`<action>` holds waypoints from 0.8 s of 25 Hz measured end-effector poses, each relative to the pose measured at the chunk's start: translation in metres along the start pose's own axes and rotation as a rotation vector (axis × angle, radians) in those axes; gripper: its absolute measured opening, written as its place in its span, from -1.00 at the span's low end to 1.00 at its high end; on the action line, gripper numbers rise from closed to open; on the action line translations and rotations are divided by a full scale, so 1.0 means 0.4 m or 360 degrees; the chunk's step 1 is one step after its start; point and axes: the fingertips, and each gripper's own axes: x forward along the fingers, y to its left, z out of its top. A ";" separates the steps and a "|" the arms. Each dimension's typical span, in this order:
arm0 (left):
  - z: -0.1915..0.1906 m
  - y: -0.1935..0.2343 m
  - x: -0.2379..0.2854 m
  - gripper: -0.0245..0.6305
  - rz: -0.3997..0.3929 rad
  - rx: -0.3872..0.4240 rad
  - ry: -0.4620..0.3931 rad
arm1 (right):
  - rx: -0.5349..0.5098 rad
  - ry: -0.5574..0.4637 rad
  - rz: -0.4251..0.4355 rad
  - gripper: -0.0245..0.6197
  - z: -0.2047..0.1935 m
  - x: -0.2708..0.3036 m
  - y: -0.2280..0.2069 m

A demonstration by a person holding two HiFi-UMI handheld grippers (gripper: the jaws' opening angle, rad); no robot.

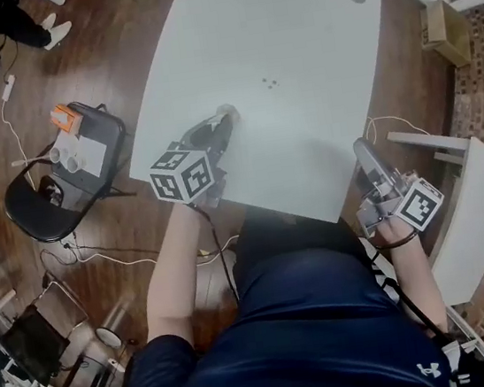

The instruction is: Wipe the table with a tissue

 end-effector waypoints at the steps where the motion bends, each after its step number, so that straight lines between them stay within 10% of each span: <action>1: -0.001 0.011 0.017 -0.86 0.0008 0.0005 0.0040 | 0.0017 -0.0007 -0.0012 -0.71 0.002 0.006 -0.012; 20: -0.055 0.168 0.234 -0.86 0.0305 0.0367 0.0711 | 0.0301 -0.0028 0.0062 -0.74 -0.005 0.069 -0.213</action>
